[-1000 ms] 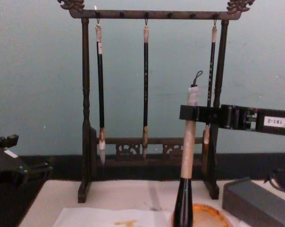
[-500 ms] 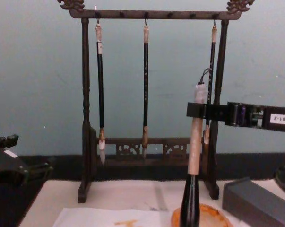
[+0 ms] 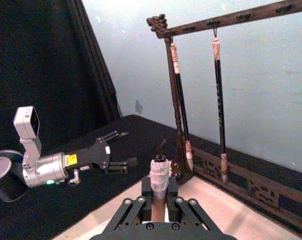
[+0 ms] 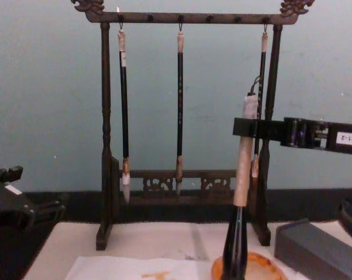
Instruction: Pick up the brush from the inkstone, write on the paper, then place the brush back to its original position.
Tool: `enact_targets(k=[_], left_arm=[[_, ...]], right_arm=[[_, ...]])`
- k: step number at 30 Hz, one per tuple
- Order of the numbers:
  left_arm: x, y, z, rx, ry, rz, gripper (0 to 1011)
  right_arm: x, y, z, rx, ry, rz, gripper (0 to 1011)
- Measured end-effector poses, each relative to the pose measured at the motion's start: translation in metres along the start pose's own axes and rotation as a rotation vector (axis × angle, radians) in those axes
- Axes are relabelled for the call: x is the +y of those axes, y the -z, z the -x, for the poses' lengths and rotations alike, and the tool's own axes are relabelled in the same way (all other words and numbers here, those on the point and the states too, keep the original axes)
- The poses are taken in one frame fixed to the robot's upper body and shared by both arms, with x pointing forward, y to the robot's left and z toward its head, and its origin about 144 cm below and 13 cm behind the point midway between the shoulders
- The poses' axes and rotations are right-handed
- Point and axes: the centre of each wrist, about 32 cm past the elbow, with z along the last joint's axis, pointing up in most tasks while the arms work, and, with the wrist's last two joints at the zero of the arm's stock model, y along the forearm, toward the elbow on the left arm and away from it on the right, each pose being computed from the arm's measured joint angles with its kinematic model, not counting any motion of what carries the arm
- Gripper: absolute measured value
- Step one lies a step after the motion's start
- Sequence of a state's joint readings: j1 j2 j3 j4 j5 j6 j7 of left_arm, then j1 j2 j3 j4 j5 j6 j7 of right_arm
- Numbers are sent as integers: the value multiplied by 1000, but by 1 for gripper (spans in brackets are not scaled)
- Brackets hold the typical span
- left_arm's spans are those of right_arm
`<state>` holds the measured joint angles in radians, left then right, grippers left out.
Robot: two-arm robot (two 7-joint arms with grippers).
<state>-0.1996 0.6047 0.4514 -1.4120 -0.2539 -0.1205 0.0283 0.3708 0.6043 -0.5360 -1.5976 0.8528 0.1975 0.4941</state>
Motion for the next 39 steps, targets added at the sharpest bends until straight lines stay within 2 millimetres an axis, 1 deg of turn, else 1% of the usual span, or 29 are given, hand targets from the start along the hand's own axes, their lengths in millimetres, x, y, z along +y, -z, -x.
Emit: enact_targets(k=[10, 18, 21, 31, 39], left_arm=[[0, 0, 0, 0, 0, 0, 1010], [0, 0, 0, 0, 0, 0, 1010], [0, 0, 0, 0, 0, 0, 1010], [0, 0, 0, 0, 0, 0, 1010], [0, 0, 0, 0, 0, 0, 1010]], right_arm=[[2, 0, 4, 5, -10, -40, 175], [6, -2, 14, -85, 7, -54, 176], [8, -2, 15, -92, 18, -61, 176], [9, -10, 14, -89, 36, -90, 176], [8, -14, 7, -79, 76, -120, 175]])
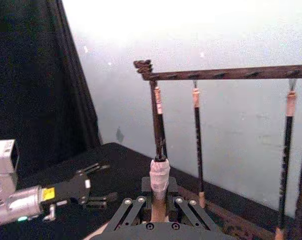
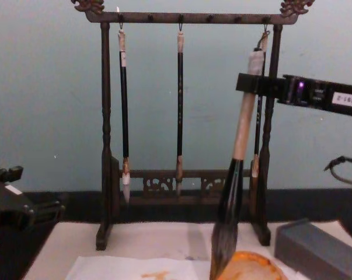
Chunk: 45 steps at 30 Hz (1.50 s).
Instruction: Pick up the brush from the inkstone, write on the paper, then place the brush back to its original position.
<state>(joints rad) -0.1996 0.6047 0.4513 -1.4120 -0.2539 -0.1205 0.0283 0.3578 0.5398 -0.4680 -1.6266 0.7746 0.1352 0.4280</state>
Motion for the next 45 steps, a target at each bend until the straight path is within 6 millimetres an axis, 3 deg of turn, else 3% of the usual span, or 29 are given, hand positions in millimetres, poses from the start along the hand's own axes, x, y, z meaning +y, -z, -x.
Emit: enact_targets(k=[28, 45], left_arm=[[0, 0, 0, 0, 0, 0, 1010], [0, 0, 0, 0, 0, 0, 1010]], right_arm=[[-2, 0, -3, -8, 48, -17, 176], [-26, 5, -34, 346, 133, -142, 176]])
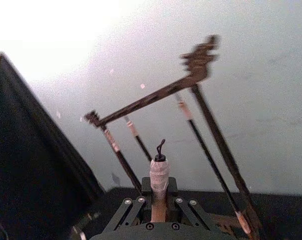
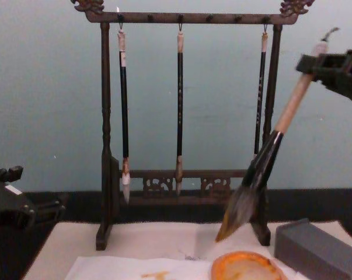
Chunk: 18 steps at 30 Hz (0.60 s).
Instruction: Pick up the brush from the inkstone, write on the paper, then place the brush back to its original position.
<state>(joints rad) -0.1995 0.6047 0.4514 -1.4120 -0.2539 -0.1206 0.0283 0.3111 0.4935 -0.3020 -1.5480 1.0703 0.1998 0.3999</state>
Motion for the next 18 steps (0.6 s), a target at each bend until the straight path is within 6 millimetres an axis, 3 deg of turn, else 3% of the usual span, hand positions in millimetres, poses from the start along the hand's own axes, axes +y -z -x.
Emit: enact_targets(k=[18], left_arm=[[0, 0, 0, 0, 0, 0, 1010]], right_arm=[[-29, 35, -35, 484, 161, -103, 176]])
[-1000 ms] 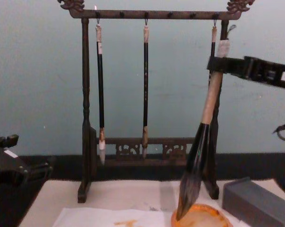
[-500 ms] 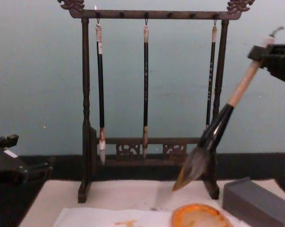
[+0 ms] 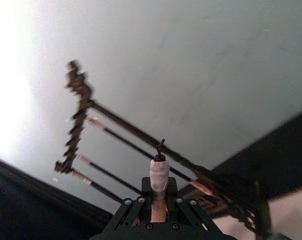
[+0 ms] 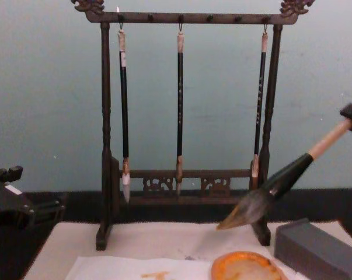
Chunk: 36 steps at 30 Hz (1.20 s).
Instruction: Pick up the brush from the inkstone, write on the paper, then place the brush back to its original position.
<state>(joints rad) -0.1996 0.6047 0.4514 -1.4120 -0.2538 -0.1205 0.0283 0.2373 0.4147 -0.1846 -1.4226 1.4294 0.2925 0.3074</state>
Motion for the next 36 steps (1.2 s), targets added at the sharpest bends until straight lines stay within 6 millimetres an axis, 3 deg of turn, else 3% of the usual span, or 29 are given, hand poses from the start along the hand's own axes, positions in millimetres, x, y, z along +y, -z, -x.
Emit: enact_targets(k=[8, 17, 36], left_arm=[[0, 0, 0, 0, 0, 0, 1010], [0, 0, 0, 0, 0, 0, 1010], [0, 0, 0, 0, 0, 0, 1010]], right_arm=[[-5, -3, -29, 131, 55, 12, 176], [0, -7, -53, 154, 107, 44, 176], [19, -6, -61, 65, 139, 69, 176]])
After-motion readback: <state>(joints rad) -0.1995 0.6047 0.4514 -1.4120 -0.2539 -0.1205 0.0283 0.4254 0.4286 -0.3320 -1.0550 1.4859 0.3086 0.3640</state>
